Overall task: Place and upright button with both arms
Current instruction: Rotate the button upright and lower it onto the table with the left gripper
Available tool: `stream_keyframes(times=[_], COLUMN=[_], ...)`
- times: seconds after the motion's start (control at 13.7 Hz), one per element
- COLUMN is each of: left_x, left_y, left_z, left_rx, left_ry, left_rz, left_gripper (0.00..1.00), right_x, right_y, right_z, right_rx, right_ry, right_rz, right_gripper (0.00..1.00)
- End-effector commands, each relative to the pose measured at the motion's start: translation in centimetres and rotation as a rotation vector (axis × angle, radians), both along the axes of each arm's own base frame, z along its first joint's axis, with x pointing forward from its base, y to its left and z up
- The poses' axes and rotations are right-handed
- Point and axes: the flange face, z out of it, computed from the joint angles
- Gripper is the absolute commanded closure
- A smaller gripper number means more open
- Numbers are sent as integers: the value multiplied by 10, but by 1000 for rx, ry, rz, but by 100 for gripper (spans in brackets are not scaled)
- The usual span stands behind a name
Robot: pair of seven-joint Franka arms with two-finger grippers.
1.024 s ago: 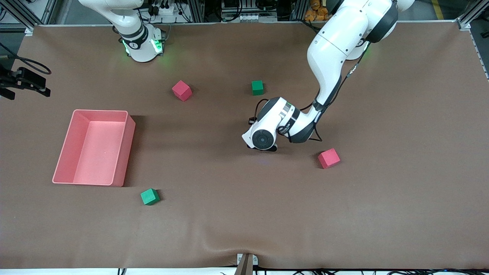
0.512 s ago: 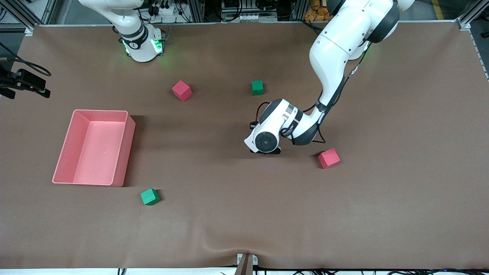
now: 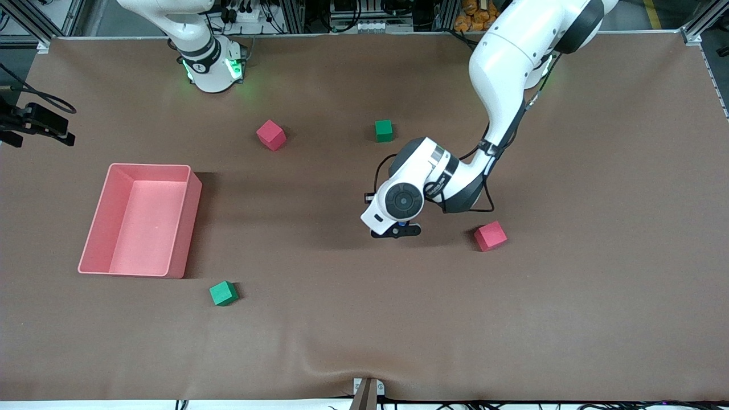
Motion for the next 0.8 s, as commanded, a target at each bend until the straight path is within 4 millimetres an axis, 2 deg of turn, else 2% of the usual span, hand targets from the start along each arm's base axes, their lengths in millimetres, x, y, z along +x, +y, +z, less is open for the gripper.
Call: stream_keyframes(times=[0.0,0.07,0.37,0.44,0.73], left_x=[7,8,19,16,0], left_y=[-13,-20,-26,-33,-58], left_z=[21,24,34,35,19], left_rx=[-28,-34,-6,0,29], left_ry=[-127,-180,-333,-369,-503], left_rz=[113,133,235,246,315], left_gripper=[100,100,100,100,100], right_x=[-2,-2,-2,-2,-1], right_y=[0,0,0,0,0], right_z=[4,4,4,4,4], right_rx=[-15,-15,-15,-15,-14], right_ry=[-1,-1,-1,-1,1], right_rz=[-15,-15,-15,-15,-15], right_gripper=[0,0,0,0,0])
